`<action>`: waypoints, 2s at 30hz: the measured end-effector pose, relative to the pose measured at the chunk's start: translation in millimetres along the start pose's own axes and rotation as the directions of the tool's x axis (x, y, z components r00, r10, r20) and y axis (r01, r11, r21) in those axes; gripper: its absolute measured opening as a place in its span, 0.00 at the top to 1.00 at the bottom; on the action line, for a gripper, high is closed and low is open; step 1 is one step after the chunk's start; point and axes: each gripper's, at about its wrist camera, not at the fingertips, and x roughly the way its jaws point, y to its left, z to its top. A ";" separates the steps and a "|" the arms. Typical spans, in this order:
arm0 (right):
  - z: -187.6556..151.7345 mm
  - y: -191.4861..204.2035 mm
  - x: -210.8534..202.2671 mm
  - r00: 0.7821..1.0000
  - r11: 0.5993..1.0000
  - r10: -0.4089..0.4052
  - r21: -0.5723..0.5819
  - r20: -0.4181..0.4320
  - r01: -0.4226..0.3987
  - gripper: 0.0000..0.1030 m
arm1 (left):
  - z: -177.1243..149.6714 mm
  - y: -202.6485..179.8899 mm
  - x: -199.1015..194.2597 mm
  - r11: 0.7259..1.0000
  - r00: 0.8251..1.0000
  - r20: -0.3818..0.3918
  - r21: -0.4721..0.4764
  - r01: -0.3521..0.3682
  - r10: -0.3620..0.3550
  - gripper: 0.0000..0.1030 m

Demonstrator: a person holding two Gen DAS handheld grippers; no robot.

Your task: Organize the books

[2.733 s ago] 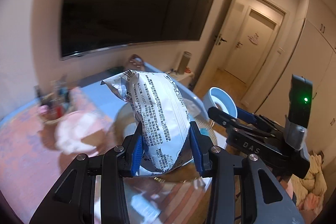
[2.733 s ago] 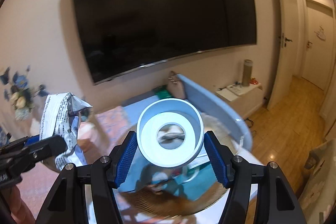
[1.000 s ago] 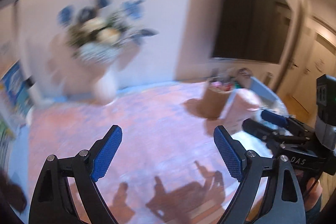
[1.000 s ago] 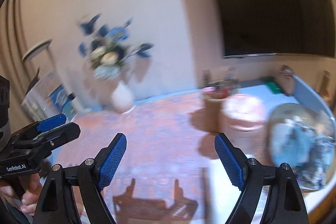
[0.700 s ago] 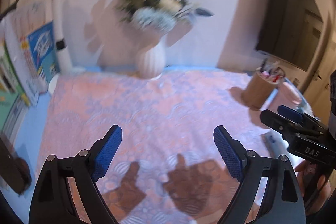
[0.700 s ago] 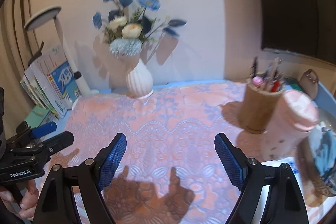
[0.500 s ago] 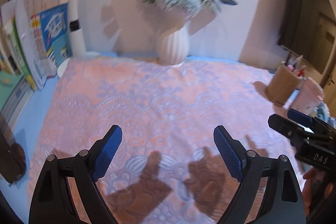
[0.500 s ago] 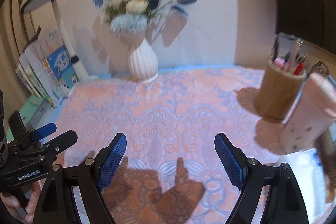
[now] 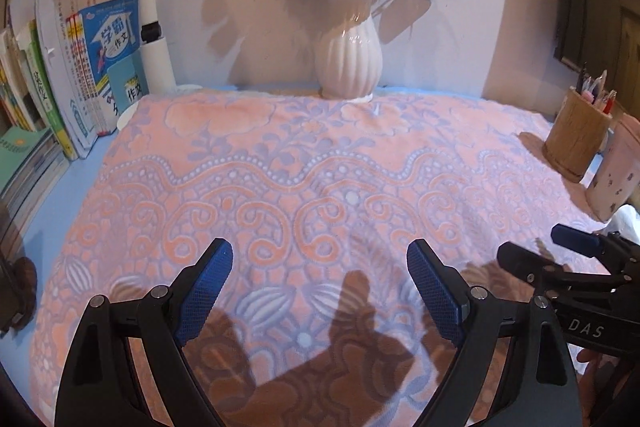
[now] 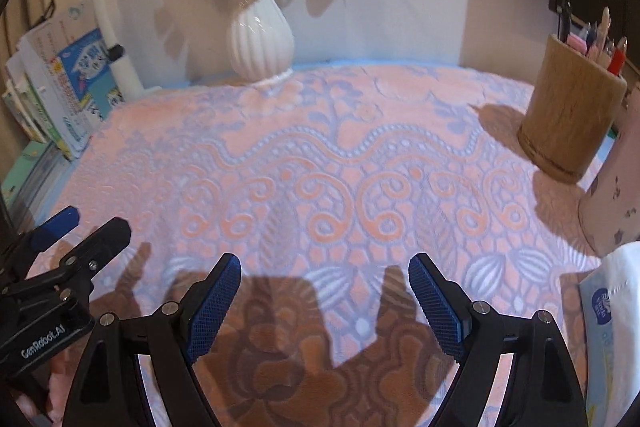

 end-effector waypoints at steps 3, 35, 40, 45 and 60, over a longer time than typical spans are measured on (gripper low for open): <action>0.2 2.1 0.8 1.000 1.000 -0.017 -0.009 0.006 0.017 0.18 | 0.5 3.5 4.5 1.000 1.000 -0.024 -0.020 -0.001 0.000 0.14; -1.0 6.9 3.3 0.999 0.998 -0.042 -0.036 -0.004 0.042 0.14 | 2.3 6.5 2.9 0.999 1.000 -0.022 -0.032 0.004 -0.004 0.14; -1.6 6.3 3.5 0.999 0.998 -0.040 -0.038 -0.003 0.040 0.14 | 2.0 6.2 2.3 1.000 1.000 -0.022 -0.031 0.003 -0.004 0.14; -2.6 5.7 1.7 0.999 0.999 -0.038 -0.035 0.007 0.038 0.14 | 2.0 5.8 2.7 1.000 1.000 -0.024 -0.031 0.002 -0.003 0.14; -2.3 6.6 1.5 0.999 0.999 -0.039 -0.038 0.005 0.039 0.14 | 1.9 10.2 7.5 0.999 0.998 -0.056 -0.047 -0.005 0.002 0.14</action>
